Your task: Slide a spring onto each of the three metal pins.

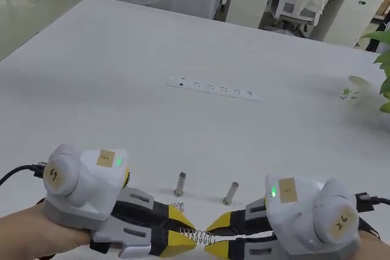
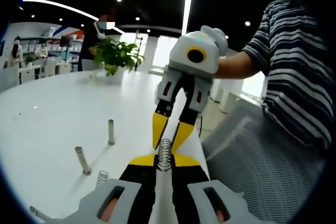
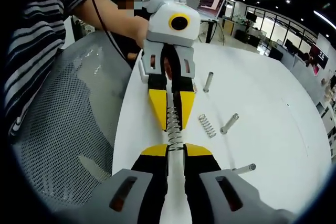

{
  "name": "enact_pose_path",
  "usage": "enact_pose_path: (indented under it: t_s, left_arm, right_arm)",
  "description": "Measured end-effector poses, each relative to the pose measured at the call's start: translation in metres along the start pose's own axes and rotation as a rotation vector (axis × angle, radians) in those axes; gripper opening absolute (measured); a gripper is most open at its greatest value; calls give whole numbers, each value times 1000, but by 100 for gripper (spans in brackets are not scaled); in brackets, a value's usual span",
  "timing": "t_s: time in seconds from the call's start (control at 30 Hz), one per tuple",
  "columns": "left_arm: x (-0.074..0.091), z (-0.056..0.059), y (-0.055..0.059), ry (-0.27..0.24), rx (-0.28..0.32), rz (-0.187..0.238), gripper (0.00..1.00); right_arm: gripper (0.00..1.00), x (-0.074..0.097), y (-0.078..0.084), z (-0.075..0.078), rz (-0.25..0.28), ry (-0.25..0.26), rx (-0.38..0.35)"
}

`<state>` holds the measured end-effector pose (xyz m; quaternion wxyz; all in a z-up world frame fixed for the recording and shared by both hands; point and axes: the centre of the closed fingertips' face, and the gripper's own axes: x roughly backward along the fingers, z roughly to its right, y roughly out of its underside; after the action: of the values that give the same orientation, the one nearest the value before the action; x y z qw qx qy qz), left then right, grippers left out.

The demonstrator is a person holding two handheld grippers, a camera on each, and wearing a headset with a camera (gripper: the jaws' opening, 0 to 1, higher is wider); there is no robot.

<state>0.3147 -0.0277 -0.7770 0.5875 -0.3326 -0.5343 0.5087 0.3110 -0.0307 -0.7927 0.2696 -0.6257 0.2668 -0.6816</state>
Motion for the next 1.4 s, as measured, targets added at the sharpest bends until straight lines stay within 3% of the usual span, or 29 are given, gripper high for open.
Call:
enact_pose_path:
  t_s: [0.43,0.73,1.1,1.4]
  left_arm:
    - [1,-1,2,-6,-10,-4,3]
    - [2,-1,4,-3,-22,-13,2]
    - [0,-2,3,-10,-44,-24,2]
    - [-3,0,1,-1,-58,-26,2]
  right_arm:
    - [7,13,-19,4,54,33,38]
    - [7,17,-34,2,124,-1,-3]
    - [7,15,-53,2,199,-5,-44]
    - [7,10,-69,0,228,24,7]
